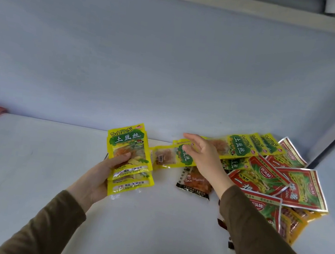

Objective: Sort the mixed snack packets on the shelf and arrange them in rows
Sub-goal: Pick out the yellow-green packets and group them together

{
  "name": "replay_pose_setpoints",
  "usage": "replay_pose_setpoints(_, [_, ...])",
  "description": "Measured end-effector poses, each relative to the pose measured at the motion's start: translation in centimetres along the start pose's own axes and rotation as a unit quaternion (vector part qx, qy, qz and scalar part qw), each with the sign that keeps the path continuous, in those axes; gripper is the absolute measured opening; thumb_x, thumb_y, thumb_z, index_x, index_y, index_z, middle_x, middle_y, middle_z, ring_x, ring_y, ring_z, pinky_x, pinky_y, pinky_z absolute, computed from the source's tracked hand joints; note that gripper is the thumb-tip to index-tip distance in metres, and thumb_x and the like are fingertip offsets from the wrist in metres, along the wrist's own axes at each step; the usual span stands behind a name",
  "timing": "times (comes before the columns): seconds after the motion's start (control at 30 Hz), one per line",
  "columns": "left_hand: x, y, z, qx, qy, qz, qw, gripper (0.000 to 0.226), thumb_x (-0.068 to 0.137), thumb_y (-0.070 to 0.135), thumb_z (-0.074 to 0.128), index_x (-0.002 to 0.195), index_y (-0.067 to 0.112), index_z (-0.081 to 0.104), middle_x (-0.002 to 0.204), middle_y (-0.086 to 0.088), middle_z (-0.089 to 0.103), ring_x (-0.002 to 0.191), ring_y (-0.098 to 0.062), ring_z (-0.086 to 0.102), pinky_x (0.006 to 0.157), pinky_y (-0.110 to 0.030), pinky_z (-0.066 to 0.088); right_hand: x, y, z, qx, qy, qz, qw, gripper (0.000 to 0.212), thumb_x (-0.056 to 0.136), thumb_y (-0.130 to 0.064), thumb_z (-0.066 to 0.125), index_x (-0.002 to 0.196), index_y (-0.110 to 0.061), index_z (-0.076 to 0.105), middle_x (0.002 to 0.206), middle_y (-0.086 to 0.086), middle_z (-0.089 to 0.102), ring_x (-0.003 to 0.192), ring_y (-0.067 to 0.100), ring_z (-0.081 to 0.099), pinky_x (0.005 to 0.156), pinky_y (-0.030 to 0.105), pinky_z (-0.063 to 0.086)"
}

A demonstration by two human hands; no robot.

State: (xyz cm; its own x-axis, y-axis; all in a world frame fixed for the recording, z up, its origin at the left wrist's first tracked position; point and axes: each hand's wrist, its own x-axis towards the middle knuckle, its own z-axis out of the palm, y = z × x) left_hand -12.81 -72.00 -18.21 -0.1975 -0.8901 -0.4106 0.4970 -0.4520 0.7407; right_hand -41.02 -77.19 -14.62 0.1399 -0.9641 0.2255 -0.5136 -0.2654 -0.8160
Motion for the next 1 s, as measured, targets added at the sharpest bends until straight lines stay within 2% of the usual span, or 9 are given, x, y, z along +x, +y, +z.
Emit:
replay_pose_setpoints(0.07, [-0.1, 0.1, -0.3, -0.002, -0.003, 0.005, 1.000, 0.040, 0.082, 0.024, 0.076, 0.120, 0.011, 0.071, 0.106, -0.019, 0.077, 0.080, -0.034, 0.078, 0.061, -0.047, 0.062, 1.0, 0.0, 0.1, -0.096, -0.010, 0.007, 0.995, 0.045, 0.098, -0.037, 0.064, 0.141, -0.028, 0.057, 0.141, -0.016, 0.056, 0.134, 0.008, 0.049, 0.108, 0.026, 0.036])
replay_pose_setpoints(0.17, [-0.3, 0.2, -0.4, 0.000, -0.006, 0.009, 1.000, 0.040, 0.082, 0.025, 0.076, 0.119, 0.011, 0.071, 0.106, -0.019, 0.077, 0.080, -0.034, 0.078, 0.061, -0.047, 0.062, 1.7, -0.8, 1.6, -0.236, -0.103, -0.007, 0.966, 0.061, 0.094, -0.051, 0.065, 0.145, -0.021, 0.053, 0.146, -0.002, 0.055, 0.137, 0.017, 0.047, 0.108, 0.031, 0.038])
replay_pose_setpoints(0.3, [-0.4, 0.2, -0.9, 0.010, -0.003, 0.023, 1.000, 0.049, 0.084, 0.026, 0.075, 0.130, 0.012, 0.067, 0.115, -0.020, 0.075, 0.085, -0.036, 0.078, 0.066, -0.048, 0.063, 1.1, -2.6, 4.5, -0.329, -0.036, 0.047, 0.942, 0.060, 0.095, -0.063, 0.052, 0.136, -0.019, 0.054, 0.111, 0.004, 0.071, 0.109, 0.025, 0.064, 0.080, 0.035, 0.046])
replay_pose_setpoints(0.4, [-0.5, 0.4, -1.8, 0.011, -0.004, 0.027, 1.000, 0.053, 0.085, 0.026, 0.074, 0.135, 0.011, 0.064, 0.120, -0.021, 0.073, 0.088, -0.037, 0.077, 0.069, -0.049, 0.063, -1.5, -2.5, 6.3, -0.267, -0.080, 0.107, 0.954, 0.054, 0.093, -0.070, 0.042, 0.131, -0.032, 0.048, 0.068, -0.002, 0.072, 0.058, 0.014, 0.071, 0.062, 0.030, 0.055])
replay_pose_setpoints(0.47, [-0.6, 0.4, -2.2, 0.014, -0.003, 0.027, 1.000, 0.055, 0.085, 0.026, 0.074, 0.136, 0.011, 0.063, 0.122, -0.022, 0.072, 0.089, -0.038, 0.077, 0.069, -0.050, 0.062, -2.9, -2.0, 6.6, -0.166, -0.095, 0.155, 0.969, 0.059, 0.093, -0.070, 0.046, 0.140, -0.036, 0.035, 0.066, -0.003, 0.069, 0.047, 0.013, 0.068, 0.049, 0.031, 0.057])
replay_pose_setpoints(0.6, [-0.5, 0.6, -2.4, 0.011, -0.004, 0.028, 1.000, 0.056, 0.085, 0.027, 0.074, 0.137, 0.012, 0.062, 0.125, -0.022, 0.071, 0.091, -0.038, 0.077, 0.071, -0.051, 0.062, -3.0, -1.7, 6.7, 0.165, -0.014, 0.280, 0.946, 0.083, 0.097, -0.053, 0.058, 0.160, -0.036, 0.007, 0.116, 0.002, 0.062, 0.054, 0.015, 0.070, 0.043, 0.025, 0.049])
replay_pose_setpoints(0.73, [-0.3, 0.7, -2.2, 0.012, -0.003, 0.030, 0.999, 0.058, 0.084, 0.027, 0.075, 0.138, 0.012, 0.062, 0.124, -0.022, 0.071, 0.091, -0.038, 0.077, 0.071, -0.051, 0.062, -2.4, -1.3, 7.9, 0.426, 0.099, 0.302, 0.847, 0.075, 0.100, -0.018, 0.062, 0.159, -0.038, 0.019, 0.113, 0.005, 0.066, 0.067, 0.021, 0.070, 0.052, 0.030, 0.056])
replay_pose_setpoints(0.87, [-0.1, 0.6, -1.7, 0.016, -0.004, 0.031, 0.999, 0.060, 0.083, 0.026, 0.075, 0.140, 0.012, 0.060, 0.123, -0.022, 0.072, 0.088, -0.038, 0.077, 0.069, -0.051, 0.062, -0.3, -2.1, 8.1, 0.468, 0.134, 0.311, 0.816, 0.068, 0.101, -0.008, 0.056, 0.157, -0.032, 0.026, 0.092, 0.003, 0.069, 0.068, 0.012, 0.066, 0.052, 0.025, 0.053])
replay_pose_setpoints(1.0, [-0.1, 0.6, -1.8, 0.022, -0.001, 0.033, 0.999, 0.058, 0.084, 0.026, 0.075, 0.139, 0.013, 0.060, 0.119, -0.021, 0.073, 0.085, -0.037, 0.077, 0.066, -0.050, 0.062, 1.3, -2.2, 8.3, 0.446, 0.181, 0.332, 0.811, 0.057, 0.100, -0.005, 0.052, 0.153, -0.024, 0.040, 0.091, 0.003, 0.062, 0.067, 0.011, 0.054, 0.051, 0.022, 0.039])
